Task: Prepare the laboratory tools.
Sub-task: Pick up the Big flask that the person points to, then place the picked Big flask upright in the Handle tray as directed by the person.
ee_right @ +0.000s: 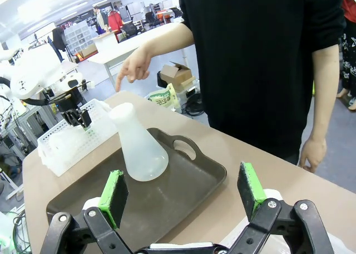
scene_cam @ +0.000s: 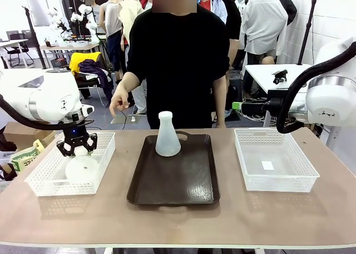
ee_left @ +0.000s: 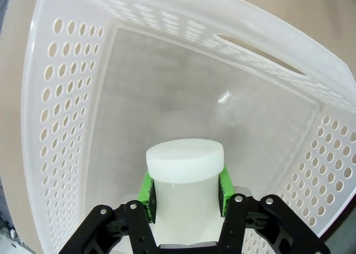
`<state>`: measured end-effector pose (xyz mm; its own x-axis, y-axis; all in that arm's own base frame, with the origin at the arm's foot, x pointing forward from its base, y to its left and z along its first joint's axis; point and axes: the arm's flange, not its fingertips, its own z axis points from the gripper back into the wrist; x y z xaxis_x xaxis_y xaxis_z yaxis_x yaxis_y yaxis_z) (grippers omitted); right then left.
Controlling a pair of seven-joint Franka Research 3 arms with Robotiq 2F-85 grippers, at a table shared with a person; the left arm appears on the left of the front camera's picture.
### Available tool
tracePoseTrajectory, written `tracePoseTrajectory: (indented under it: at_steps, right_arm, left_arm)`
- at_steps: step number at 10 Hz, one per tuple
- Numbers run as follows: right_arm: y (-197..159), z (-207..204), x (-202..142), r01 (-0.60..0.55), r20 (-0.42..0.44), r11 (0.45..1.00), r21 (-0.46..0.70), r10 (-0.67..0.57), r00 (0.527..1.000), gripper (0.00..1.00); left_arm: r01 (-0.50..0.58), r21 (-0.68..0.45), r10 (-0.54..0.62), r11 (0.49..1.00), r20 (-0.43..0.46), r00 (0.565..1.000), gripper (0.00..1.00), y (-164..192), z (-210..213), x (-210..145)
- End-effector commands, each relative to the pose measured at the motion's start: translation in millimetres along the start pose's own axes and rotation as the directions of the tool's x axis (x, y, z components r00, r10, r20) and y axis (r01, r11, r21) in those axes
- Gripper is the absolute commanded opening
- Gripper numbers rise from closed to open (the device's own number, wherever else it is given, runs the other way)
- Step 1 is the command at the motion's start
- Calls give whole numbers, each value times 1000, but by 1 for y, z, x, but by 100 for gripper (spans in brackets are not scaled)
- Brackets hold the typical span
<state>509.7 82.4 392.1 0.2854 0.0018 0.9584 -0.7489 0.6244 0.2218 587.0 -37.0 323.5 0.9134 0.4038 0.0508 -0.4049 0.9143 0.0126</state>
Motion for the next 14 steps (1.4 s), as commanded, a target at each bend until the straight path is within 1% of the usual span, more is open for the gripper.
tracePoseTrajectory:
  at_steps: [1, 14]
  right_arm:
    - [1, 0, 0, 0, -7, 1000, -11, 0, 1000, 100]
    - [1, 0, 0, 0, -7, 1000, -11, 0, 1000, 100]
  left_arm:
    - [22, -14, -22, 1000, 23, 1000, 0, -5, 1, -1]
    - [22, -14, -22, 1000, 23, 1000, 0, -5, 1, -1]
